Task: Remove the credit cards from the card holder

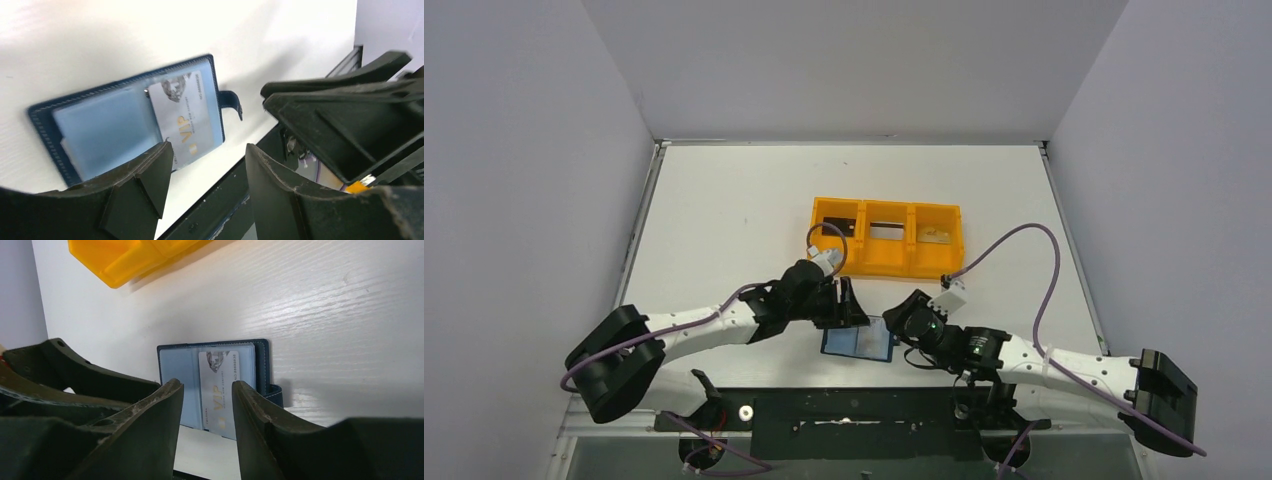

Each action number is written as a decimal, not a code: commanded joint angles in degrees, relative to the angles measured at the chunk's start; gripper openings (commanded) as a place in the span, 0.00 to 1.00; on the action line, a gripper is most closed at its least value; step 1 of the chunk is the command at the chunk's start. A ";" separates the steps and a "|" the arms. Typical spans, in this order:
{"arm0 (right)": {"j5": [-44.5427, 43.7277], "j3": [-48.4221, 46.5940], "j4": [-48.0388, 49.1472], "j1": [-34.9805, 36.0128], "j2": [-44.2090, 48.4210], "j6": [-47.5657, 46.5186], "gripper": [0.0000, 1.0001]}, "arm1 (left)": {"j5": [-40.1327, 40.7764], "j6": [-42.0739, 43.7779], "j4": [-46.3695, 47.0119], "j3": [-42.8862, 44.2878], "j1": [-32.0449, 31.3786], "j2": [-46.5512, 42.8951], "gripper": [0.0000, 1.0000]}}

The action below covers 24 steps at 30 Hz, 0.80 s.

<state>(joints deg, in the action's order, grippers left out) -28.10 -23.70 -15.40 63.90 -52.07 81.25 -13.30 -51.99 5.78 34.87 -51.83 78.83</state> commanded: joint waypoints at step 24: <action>3.17 -12.40 -2.53 1.96 -17.21 -7.98 0.38 | 5.04 -3.56 2.15 -7.00 5.50 -10.99 0.56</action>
<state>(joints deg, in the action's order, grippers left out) -21.41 -32.18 -16.34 64.99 -69.97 76.09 -7.88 -55.37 4.75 27.57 -46.70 68.49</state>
